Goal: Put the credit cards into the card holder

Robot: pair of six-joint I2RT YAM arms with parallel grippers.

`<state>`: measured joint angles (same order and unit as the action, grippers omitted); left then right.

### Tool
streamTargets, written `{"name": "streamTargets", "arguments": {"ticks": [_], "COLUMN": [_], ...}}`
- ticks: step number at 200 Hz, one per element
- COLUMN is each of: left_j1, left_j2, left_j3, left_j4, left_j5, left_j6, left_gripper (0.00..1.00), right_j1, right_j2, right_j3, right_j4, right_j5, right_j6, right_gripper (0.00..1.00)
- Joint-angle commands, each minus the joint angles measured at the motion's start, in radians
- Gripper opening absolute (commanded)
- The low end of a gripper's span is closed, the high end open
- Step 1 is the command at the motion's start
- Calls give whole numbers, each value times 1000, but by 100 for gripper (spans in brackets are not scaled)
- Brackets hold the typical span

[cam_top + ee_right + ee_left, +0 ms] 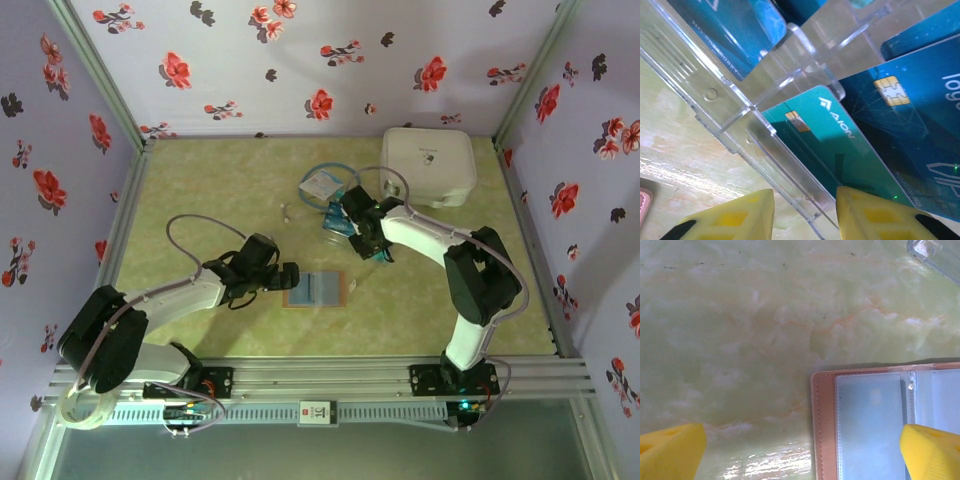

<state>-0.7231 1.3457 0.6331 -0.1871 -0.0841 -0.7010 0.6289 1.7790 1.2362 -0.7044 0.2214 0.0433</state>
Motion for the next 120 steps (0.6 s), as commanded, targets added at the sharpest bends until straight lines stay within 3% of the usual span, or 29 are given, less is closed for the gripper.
{"name": "streamTargets", "arguments": {"ticks": [1,120], "left_j1": [11,13], "left_j2": [4,7], "left_j3": [-13,-23], "left_j4": [11,29], "left_j5": [12,27], "left_j6": [-13,-20], "left_gripper": [100,100], "right_j1": [8,7], "right_j2": [3,2], "right_j3": [5,57], "right_j4": [-6,-55], "right_j5": [6,32], "right_j6": [-8,-108], "right_gripper": [37,15]}}
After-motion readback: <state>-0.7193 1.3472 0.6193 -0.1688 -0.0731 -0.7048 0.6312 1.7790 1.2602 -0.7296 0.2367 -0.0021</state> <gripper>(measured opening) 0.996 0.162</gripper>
